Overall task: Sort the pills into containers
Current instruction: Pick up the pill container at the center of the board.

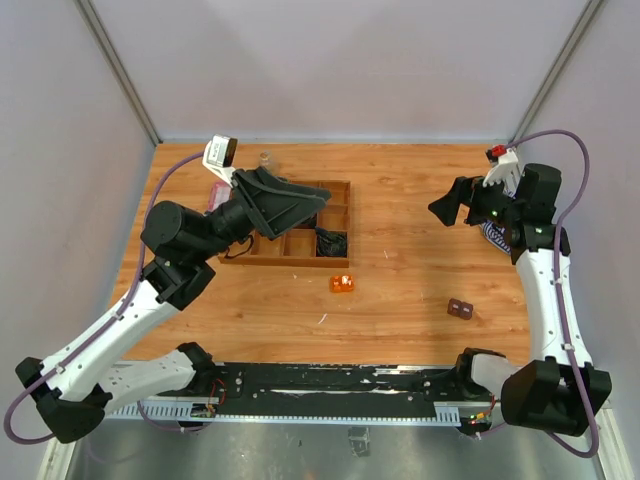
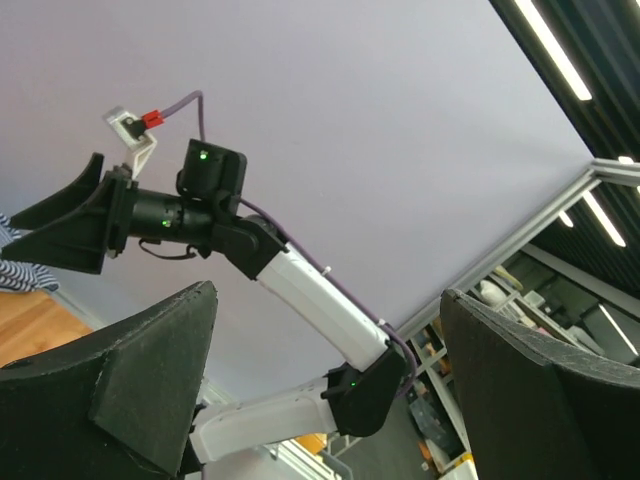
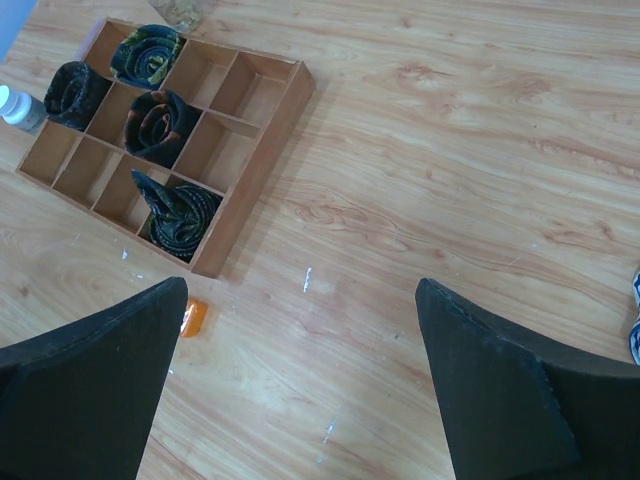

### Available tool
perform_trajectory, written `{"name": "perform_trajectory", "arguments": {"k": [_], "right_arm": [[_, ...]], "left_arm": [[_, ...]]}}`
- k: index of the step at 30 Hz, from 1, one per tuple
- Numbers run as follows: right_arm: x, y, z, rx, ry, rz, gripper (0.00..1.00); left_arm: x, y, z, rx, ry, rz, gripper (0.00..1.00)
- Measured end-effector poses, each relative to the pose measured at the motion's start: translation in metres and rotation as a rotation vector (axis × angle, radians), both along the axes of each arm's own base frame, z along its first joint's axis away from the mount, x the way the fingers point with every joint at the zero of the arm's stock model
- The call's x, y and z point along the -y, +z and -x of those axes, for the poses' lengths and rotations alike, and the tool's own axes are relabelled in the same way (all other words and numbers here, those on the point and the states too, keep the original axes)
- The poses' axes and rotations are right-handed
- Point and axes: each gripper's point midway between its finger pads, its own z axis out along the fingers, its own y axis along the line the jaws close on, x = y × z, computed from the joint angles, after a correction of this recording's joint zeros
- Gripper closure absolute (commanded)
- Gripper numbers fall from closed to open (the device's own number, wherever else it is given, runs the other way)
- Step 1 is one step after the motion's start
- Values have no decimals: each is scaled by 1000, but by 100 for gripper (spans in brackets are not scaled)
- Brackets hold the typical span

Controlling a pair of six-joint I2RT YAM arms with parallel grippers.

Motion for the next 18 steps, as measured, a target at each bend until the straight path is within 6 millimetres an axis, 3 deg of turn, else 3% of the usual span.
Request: {"name": "perform_trajectory", "arguments": {"k": [11, 18], "right_arm": [[1, 2, -1, -1, -17, -8, 2], [3, -1, -2, -2, -30, -5, 2]], "left_arm": [[3, 39, 11, 85, -25, 37, 1], [14, 38, 6, 89, -35, 25, 1]]}}
